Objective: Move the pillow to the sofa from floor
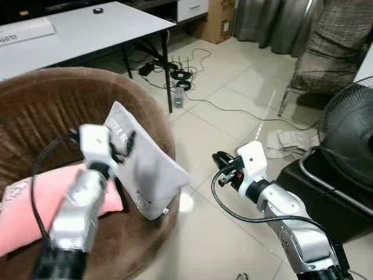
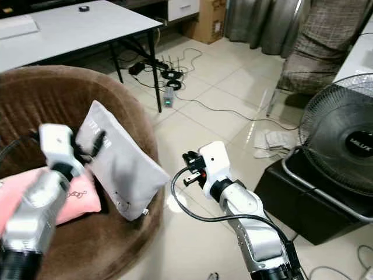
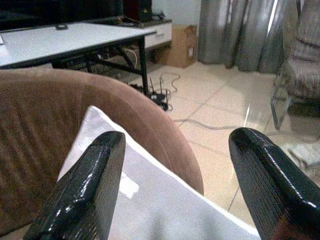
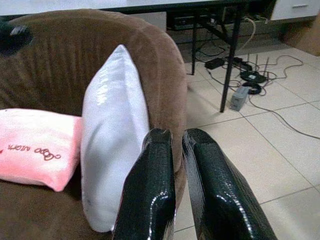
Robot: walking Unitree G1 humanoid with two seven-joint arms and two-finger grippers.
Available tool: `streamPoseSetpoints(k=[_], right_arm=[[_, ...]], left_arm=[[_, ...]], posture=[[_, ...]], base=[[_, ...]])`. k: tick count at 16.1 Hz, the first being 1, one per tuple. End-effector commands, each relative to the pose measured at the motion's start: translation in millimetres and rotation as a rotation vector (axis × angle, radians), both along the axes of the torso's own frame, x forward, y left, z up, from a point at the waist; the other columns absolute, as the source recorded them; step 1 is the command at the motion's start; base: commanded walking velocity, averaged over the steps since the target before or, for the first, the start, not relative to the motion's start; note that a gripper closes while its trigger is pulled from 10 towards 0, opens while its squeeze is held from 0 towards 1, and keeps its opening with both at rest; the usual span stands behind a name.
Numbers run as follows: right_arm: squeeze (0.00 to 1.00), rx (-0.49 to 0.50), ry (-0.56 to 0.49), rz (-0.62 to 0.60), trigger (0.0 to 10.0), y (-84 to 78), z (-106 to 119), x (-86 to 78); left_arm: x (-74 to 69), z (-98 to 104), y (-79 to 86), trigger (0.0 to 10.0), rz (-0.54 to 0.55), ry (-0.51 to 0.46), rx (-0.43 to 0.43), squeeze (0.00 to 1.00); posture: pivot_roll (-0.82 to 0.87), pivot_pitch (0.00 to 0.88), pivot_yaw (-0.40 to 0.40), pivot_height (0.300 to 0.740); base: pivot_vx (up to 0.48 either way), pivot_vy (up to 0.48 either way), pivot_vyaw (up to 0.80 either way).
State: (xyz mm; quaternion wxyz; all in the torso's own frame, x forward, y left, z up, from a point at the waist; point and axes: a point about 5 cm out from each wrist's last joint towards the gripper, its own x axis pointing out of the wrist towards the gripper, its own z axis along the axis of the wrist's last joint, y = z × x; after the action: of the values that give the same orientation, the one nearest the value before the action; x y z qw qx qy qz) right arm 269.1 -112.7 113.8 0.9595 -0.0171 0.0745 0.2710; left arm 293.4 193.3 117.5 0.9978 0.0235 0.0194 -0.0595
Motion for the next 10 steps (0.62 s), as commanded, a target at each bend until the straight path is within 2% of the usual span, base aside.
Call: streamPoseSetpoints(k=[1,5,6,10], right_arm=[[0.00,-0.005,-0.014,-0.020,10.0,-2.6,0.9,2.5],[0.00,0.008,0.002,-0.095,10.0,-10.0,-6.6,3.7],[0.00,0.011,0.007,-0.112,10.0,-11.2,-8.1,4.0],[0.00,0.015,0.025,-0.201,10.0,-18.9,-14.0,7.3]], left_arm=[[-1.3,1.3,-3.5,10.0,-0.003,-0.001,0.020,0.00],[-12.0,-1.6,-21.3,10.0,-0.067,-0.013,0.024,0.00],[-13.4,-2.1,-23.1,10.0,-0.069,-0.010,0.025,0.00],[-13.7,-1.2,-27.2,10.0,-0.069,-0.003,0.020,0.00]], posture=[[-0.01,0.000,0.042,0.740],[0.00,0.000,0.044,0.740],[0.00,0.000,0.044,0.740],[-0.01,0.000,0.049,0.740]], base=[[0.000,0.000,0.00],[0.000,0.000,0.00],[0.000,-0.251,0.00],[-0.278,-0.378,0.00]])
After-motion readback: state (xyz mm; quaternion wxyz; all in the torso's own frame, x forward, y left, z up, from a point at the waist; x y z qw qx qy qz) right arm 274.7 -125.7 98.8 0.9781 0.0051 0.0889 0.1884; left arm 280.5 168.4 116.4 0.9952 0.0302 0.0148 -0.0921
